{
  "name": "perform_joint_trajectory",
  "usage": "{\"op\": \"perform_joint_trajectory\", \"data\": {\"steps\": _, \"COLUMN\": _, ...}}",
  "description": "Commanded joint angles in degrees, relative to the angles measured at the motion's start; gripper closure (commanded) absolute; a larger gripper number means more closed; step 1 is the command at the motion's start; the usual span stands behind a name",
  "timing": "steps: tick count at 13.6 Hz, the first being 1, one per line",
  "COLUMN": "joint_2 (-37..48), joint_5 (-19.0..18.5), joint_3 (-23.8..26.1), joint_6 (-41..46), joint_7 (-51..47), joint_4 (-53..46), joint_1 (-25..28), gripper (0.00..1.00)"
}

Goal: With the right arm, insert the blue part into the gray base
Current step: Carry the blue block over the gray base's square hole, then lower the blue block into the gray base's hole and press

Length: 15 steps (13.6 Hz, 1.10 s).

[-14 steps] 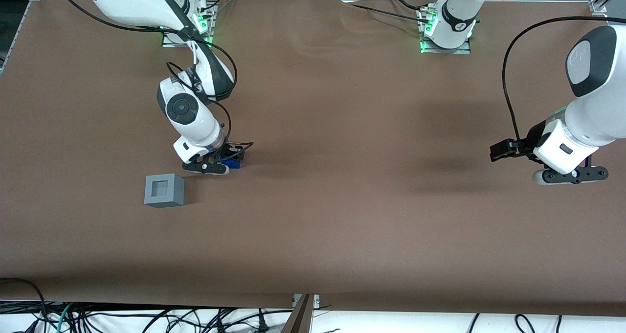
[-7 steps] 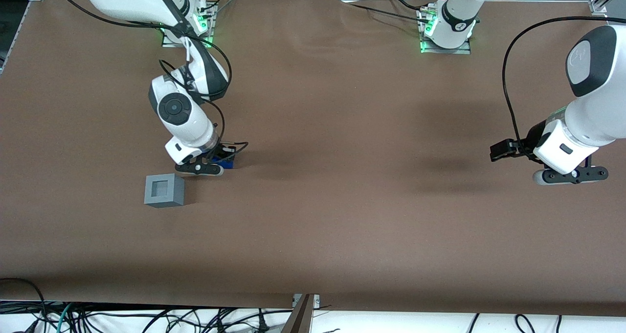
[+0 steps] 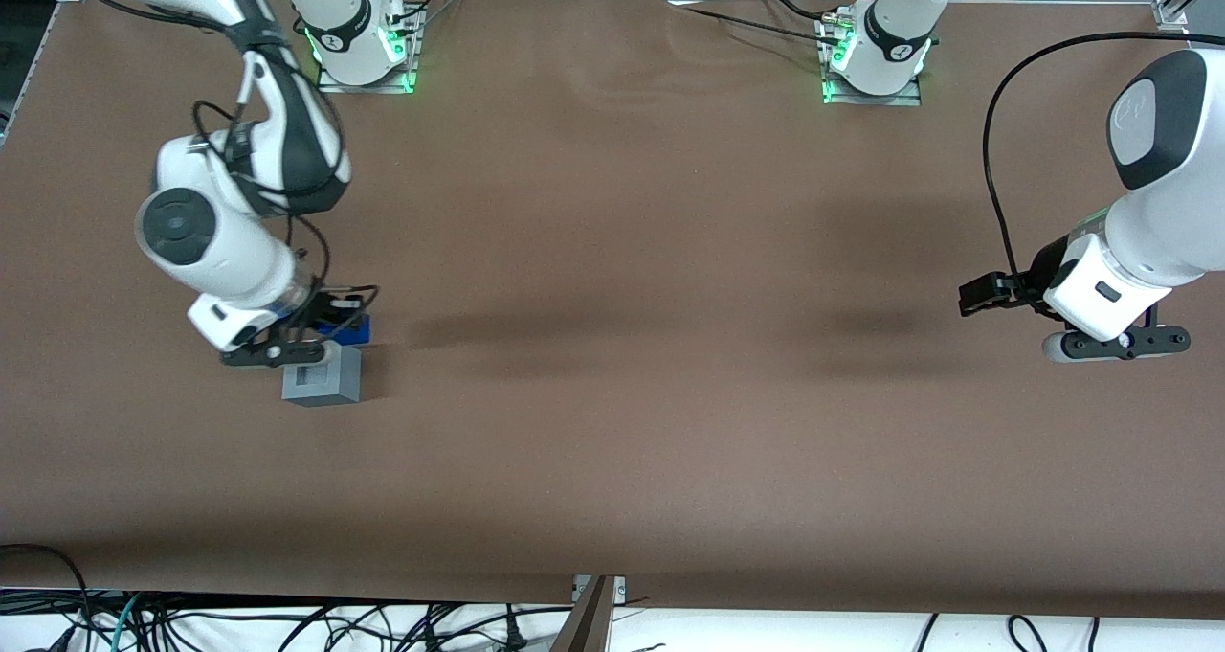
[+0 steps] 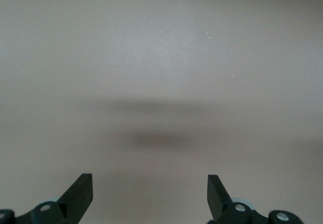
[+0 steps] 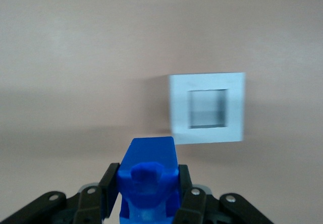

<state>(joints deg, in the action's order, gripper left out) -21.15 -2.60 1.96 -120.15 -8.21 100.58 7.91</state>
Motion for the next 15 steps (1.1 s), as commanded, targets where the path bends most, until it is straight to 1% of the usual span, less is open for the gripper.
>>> {"op": "perform_joint_trajectory", "data": {"steps": 1, "joint_2": -4.5, "joint_5": 1.5, "joint_3": 0.5, "joint_6": 4.6, "joint_7": 2.5, "joint_4": -7.6, "joint_1": -1.8, "gripper": 0.58}}
{"op": "perform_joint_trajectory", "data": {"steps": 4, "joint_2": -6.9, "joint_5": 1.6, "joint_3": 0.5, "joint_6": 4.7, "joint_7": 4.9, "joint_4": -9.9, "joint_1": -3.8, "gripper": 0.58}}
{"op": "perform_joint_trajectory", "data": {"steps": 6, "joint_2": -7.8, "joint_5": 2.3, "joint_3": 0.5, "joint_6": 4.7, "joint_7": 6.2, "joint_4": -10.8, "joint_1": -4.5, "gripper": 0.58}}
{"op": "perform_joint_trajectory", "data": {"steps": 15, "joint_2": -10.0, "joint_5": 2.3, "joint_3": 0.4, "joint_6": 4.5, "joint_7": 10.5, "joint_4": -12.3, "joint_1": -6.0, "gripper": 0.58}}
